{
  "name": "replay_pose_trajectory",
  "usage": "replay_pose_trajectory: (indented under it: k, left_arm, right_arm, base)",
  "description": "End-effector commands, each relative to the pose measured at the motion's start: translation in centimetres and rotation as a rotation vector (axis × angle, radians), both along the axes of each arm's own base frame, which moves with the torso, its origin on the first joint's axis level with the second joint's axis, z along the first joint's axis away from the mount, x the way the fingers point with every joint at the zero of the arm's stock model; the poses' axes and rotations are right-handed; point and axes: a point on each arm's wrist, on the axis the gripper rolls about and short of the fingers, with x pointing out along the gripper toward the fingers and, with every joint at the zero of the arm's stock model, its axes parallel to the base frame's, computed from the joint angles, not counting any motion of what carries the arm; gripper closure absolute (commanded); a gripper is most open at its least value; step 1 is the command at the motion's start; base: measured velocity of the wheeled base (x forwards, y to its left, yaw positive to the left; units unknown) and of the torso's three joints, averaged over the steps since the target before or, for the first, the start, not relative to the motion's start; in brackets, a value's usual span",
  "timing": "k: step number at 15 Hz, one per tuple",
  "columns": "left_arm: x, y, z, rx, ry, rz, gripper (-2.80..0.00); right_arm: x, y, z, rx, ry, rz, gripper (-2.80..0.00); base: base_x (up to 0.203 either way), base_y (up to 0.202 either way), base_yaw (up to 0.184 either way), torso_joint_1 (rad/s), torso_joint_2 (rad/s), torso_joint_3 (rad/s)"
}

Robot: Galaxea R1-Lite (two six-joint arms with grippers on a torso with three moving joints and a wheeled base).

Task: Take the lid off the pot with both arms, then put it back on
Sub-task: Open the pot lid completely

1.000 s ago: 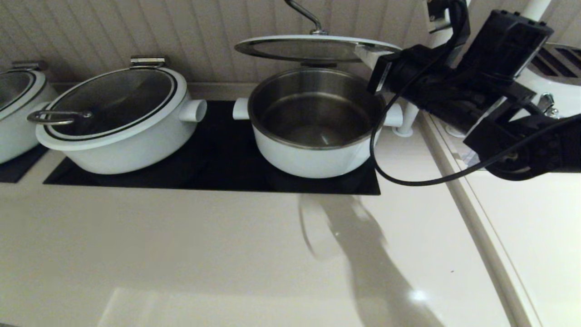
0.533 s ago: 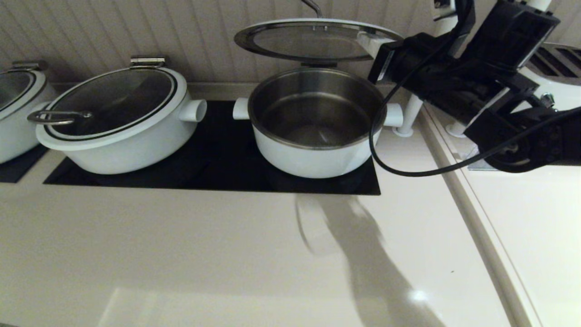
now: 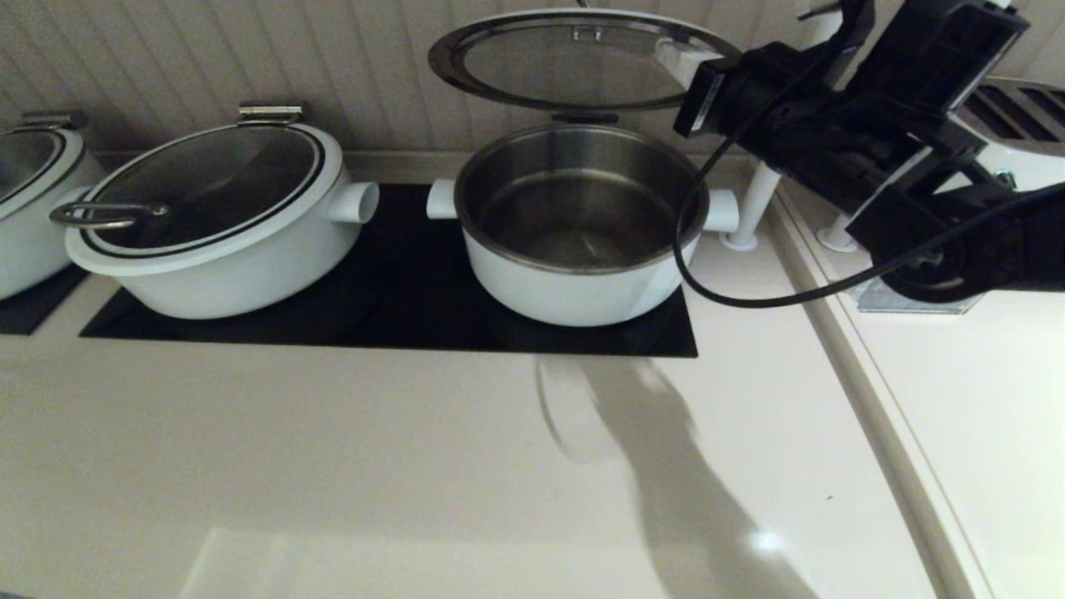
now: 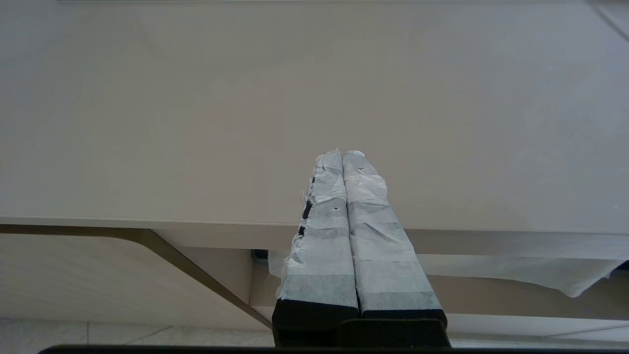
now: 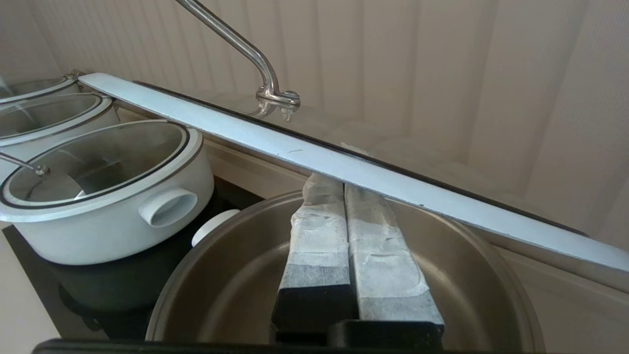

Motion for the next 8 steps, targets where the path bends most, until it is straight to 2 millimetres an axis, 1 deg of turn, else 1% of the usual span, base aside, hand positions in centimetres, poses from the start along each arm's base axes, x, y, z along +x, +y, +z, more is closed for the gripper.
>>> replay_pose_trajectory:
  k: [1,5,8]
  left_arm:
    - [-0.01,0.00,-0.01,0.001,-0.001,0.000,0.00]
    - [-0.01,0.00,-0.01,-0.001,-0.001,0.000,0.00]
    - [-0.01,0.00,0.00,0.000,-0.001,0.000,0.00]
  right_arm:
    - [0.04,0.04,0.12,0.003,-0.011,0.002,0.00]
    - [0.19,0.13,0.94,0.019,-0.045,0.008,0.00]
    - [0.32,0.21,1.01,0.018,-0.051,0.014,0.00]
  base:
    - [0.000,0.000,0.000,0.000,0.00,0.000]
    - [0.000,0.000,0.000,0.000,0.00,0.000]
    - [0.000,0.000,0.000,0.000,0.00,0.000]
